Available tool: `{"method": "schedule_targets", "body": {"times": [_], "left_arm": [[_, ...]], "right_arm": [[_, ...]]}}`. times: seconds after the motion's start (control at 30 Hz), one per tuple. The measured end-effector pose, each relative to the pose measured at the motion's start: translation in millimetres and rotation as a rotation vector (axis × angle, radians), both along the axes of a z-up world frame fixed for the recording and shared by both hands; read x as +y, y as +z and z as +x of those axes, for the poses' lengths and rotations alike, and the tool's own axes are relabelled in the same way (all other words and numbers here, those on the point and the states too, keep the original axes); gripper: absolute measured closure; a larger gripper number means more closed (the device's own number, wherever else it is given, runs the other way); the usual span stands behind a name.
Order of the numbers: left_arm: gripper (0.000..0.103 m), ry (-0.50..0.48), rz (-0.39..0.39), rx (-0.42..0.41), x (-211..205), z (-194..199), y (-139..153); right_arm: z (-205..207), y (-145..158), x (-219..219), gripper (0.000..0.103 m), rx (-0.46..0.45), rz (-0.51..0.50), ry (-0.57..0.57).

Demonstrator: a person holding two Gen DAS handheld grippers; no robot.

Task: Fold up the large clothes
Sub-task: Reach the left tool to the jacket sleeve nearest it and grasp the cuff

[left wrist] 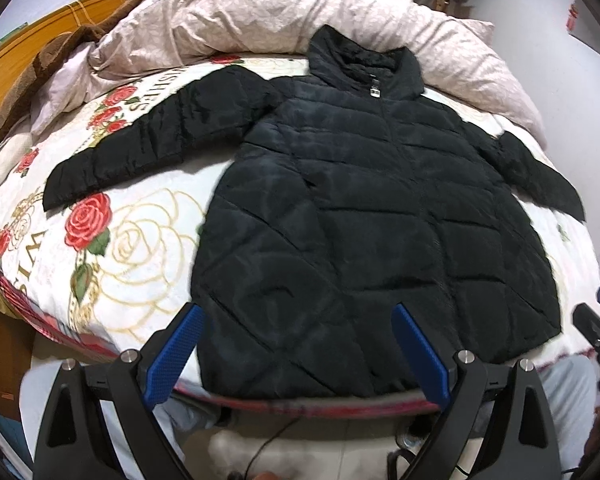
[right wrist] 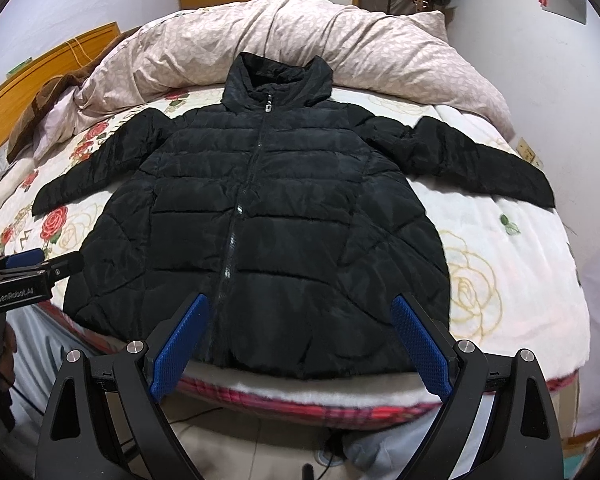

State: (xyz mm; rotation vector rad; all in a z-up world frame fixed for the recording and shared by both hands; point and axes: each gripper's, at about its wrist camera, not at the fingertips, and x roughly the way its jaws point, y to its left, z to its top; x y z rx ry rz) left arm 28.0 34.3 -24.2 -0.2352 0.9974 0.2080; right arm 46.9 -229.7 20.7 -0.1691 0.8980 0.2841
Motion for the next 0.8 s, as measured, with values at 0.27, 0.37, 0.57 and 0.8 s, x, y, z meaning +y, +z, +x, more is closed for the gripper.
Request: {"method": "schedule_targets", "body": {"times": [0.27,0.37,0.57,0.8], "left_arm": [[0.006,0.16,0.0,0.004,72.7,35.7,-28.0],[0.011,0.241,0.019,-0.001,106.0,47.8,-36.6],[0.013,0.347,0.023,-0.006,163.6,71.5,-54.9],[0.013,0.457,-0.024,0.007,222.2,89.2,-83.3]], "right_arm": [[53.6,-22.0,28.3,0.01,0.041,-0.012,0.049],[75.2,-31.0,40.8,0.01,0.055,-0.015,0.065],[112.0,-47.7,65.7,0.01,0.062,-0.027,0.093],[150.3,-64.6,93.5,0.01,0.071,-0.047,0.125]]}}
